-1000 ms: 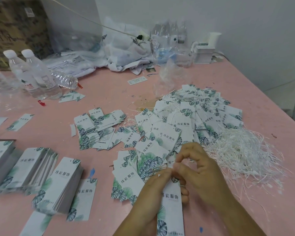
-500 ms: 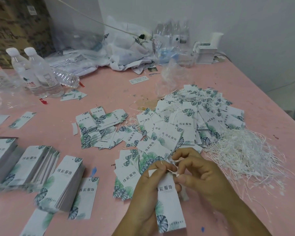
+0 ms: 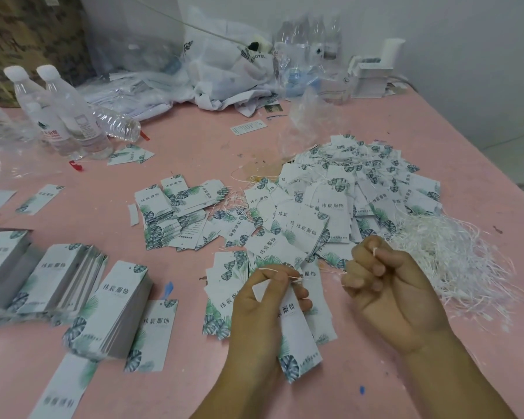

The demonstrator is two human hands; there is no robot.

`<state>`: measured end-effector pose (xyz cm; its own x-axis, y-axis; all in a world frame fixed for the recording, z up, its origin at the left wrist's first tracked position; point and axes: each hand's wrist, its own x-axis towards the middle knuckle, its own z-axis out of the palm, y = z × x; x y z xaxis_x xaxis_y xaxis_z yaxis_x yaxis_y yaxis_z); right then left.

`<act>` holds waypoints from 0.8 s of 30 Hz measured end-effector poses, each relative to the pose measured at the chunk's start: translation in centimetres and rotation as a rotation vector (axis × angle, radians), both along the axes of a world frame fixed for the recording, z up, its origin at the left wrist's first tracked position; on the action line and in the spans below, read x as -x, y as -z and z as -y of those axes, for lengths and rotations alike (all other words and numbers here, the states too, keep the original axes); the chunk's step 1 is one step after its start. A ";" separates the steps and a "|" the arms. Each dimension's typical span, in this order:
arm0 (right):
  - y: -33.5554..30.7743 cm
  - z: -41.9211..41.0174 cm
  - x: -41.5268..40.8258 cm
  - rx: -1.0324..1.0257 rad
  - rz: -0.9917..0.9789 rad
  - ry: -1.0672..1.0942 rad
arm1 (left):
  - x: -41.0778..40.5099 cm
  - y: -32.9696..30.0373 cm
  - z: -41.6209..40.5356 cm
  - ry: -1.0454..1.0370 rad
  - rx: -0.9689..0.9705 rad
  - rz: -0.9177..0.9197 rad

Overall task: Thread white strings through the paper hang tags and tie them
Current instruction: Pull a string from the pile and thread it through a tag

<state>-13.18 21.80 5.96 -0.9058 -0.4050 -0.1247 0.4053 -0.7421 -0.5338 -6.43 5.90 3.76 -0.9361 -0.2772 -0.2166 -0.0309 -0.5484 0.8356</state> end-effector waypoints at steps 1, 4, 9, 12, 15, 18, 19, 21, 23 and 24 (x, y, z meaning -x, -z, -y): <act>0.1 0.0 0.1 -0.048 0.035 0.024 | -0.1 0.1 -0.1 -0.003 0.032 -0.012; 0.4 -0.1 -0.1 -0.375 -0.035 0.061 | -0.1 0.5 -0.3 0.016 0.108 -0.027; 0.5 1.4 -2.2 -0.976 -0.541 0.119 | -0.5 0.8 -0.6 0.155 0.146 0.019; 0.6 1.9 -2.8 -1.035 -0.716 0.116 | -0.6 0.6 -0.7 0.224 0.080 0.039; 0.4 1.7 -2.6 -1.100 -0.824 0.102 | -0.4 0.3 -0.6 0.278 -0.011 0.070; 0.3 1.5 -2.5 -1.110 -0.809 0.086 | -0.3 0.1 -0.6 0.285 -0.037 0.104; 0.3 1.5 -2.6 -1.111 -0.796 0.087 | -0.4 0.2 -0.6 0.279 -0.009 0.108; 0.3 1.5 -2.6 -1.105 -0.786 0.090 | -0.5 0.3 -0.7 0.273 0.028 0.107; 0.3 1.4 -2.5 -1.097 -0.809 0.077 | -0.4 0.2 -0.6 0.291 0.008 0.109; 0.4 1.2 -2.4 -1.095 -0.832 0.067 | -0.3 0.1 -0.6 0.308 -0.024 0.112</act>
<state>-10.74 20.57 5.61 -0.8834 -0.4058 0.2345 -0.3382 0.2053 -0.9184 -6.09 6.50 3.67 -0.9452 0.0213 -0.3258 -0.2891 -0.5185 0.8047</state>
